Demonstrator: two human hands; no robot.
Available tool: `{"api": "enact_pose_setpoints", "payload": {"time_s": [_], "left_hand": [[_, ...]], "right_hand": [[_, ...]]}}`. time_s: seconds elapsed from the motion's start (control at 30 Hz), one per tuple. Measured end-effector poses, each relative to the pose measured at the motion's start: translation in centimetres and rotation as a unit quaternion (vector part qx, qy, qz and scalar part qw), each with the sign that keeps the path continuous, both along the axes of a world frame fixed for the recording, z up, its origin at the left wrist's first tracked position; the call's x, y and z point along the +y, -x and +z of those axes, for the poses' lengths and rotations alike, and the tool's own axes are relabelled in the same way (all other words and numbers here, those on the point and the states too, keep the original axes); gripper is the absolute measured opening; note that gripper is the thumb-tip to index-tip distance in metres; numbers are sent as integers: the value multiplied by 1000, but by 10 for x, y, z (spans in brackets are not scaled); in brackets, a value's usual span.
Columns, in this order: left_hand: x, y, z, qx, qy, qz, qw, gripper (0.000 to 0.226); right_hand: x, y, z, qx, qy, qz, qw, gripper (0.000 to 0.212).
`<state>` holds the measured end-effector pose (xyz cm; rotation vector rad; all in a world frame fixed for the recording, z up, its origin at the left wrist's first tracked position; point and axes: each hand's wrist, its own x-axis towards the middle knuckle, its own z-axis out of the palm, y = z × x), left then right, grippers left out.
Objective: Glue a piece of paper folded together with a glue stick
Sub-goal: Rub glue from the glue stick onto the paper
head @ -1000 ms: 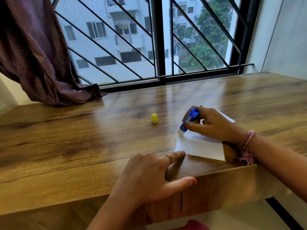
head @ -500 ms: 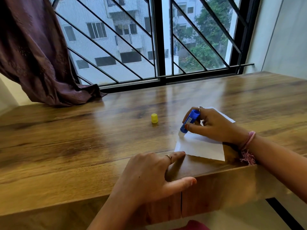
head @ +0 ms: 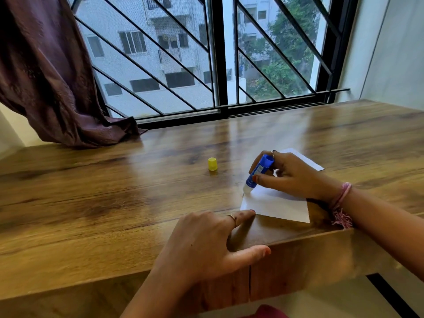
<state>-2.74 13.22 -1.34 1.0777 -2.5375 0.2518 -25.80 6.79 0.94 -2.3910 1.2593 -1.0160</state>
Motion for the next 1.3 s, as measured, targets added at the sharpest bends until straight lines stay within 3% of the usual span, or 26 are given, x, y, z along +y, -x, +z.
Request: {"api": "enact_pose_setpoints", "payload": {"time_s": [0.3,0.4,0.5,0.6,0.67,0.73,0.83,0.93,1.03,1.17,1.3], "left_hand": [[1,1,1,7,-2,-1,1000,78],[3,1,2,15,-5,2,1000,75],[5,1,3,13,-3,8,1000,76],[4,1,3,18,-4,5,1000,77],[4,1,3,24,-6,1,1000,77],[3,1,3,38,-10,-4,999,74],[2,0,1,64,-22,-12,998,72],[1,1,-1,79,-35,-16,996,66],[1,3,-2,88,-42,-4,995,61],[-3,4,-2,119,-34,36,992,58],[-3,10,-1,155,-20,85,984,46]], "right_hand": [[-2,0,-2,8,11,-44,999,15],[-6,7,4,-142,-24,-77,987,18],[-4,18,13,-361,-102,-49,926,9],[10,29,15,-469,-195,19,861,15],[24,36,10,-471,-253,60,843,26],[40,38,2,-424,-294,72,854,39],[56,32,-5,-349,-273,35,896,33],[65,20,-2,-347,-257,6,902,36],[71,4,-1,-383,-262,-17,886,39],[74,-14,-4,-416,-245,-59,874,16],[75,-24,-6,-502,-254,-70,823,13]]}}
